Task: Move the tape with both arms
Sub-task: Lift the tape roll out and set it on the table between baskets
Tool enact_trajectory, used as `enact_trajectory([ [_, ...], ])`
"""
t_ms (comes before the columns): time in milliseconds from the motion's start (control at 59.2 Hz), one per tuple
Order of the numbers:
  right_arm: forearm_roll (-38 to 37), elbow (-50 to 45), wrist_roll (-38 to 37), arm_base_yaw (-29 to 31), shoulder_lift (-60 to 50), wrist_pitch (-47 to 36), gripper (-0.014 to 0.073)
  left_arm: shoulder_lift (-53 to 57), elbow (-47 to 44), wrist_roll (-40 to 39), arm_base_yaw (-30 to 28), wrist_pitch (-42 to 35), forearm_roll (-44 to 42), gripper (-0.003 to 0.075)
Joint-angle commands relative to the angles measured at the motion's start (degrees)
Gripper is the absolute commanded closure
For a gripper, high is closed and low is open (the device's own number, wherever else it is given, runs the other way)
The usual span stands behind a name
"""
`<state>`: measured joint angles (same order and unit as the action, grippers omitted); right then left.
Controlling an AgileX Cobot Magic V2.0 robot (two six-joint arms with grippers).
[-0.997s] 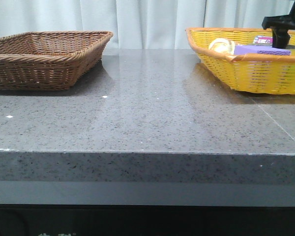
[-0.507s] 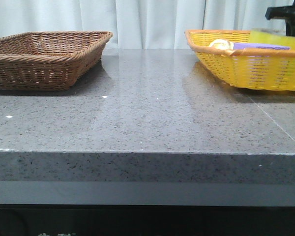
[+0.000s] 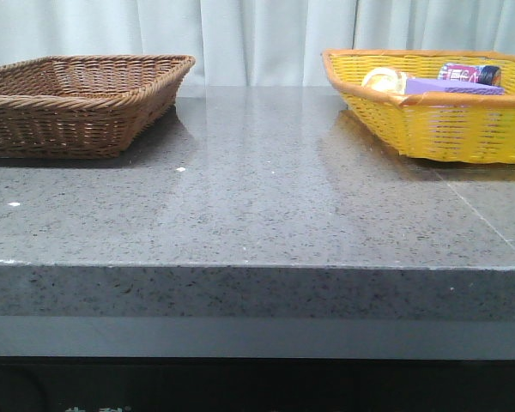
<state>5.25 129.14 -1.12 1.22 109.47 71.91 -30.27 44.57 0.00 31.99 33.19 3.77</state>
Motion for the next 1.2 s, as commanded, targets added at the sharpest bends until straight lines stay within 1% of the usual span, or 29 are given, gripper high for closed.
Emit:
enact_trajectory([
  [0,2.2,1.8,0.3,-4.6,-6.0,2.2,0.0474,-0.5,1.6,-0.5,0.5,-4.8,0.7,0.0229],
  [186,1.6,-1.1,2.0,-15.8,-6.7,1.2,0.0474,-0.5,1.6,-0.5,0.5,-4.8,0.7,0.0229],
  [270,0.7,-4.0,3.1,-22.3,-5.8,0.0,0.0474,-0.5,1.6,-0.5,0.5,-4.8,0.7,0.0229],
  [355,0.5,-6.3,4.8,-26.1,-4.6,-1.1,0.0474,-0.5,1.6,-0.5,0.5,-4.8,0.7,0.0229],
  [490,-1.1,-8.8,5.8,-30.4,-1.9,-1.6,0.0474,-0.5,1.6,-0.5,0.5,-4.8,0.7,0.0229],
  [693,-5.2,-9.2,6.1,-33.3,3.1,-1.1,0.0474,-0.5,1.6,-0.5,0.5,-4.8,0.7,0.0229],
  [811,-6.5,-9.2,6.1,-33.5,5.7,-1.2,0.0474,-0.5,1.6,-0.5,0.5,-4.8,0.7,0.0229],
  [929,-9.9,-9.1,6.1,-33.5,7.7,-1.1,0.0474,-0.5,1.6,-0.5,0.5,-4.8,0.7,0.0229],
  [1031,-10.5,-9.1,6.1,-33.5,8.7,-1.0,0.0466,-0.5,1.6,-0.5,0.5,-4.8,0.7,0.0229],
  [1081,-10.5,-9.1,6.1,-33.5,8.9,-1.0,0.0447,-0.5,1.6,-0.5,0.5,-4.8,0.7,0.0229],
  [1132,-10.5,-9.1,6.1,-33.5,8.9,-0.9,0.0405,-0.5,1.6,-0.5,0.5,-4.8,0.7,0.0229],
  [1183,-10.5,-9.0,6.1,-33.4,8.9,-0.8,0.0326,-0.5,1.6,-0.5,0.5,-4.8,0.7,0.0229],
])
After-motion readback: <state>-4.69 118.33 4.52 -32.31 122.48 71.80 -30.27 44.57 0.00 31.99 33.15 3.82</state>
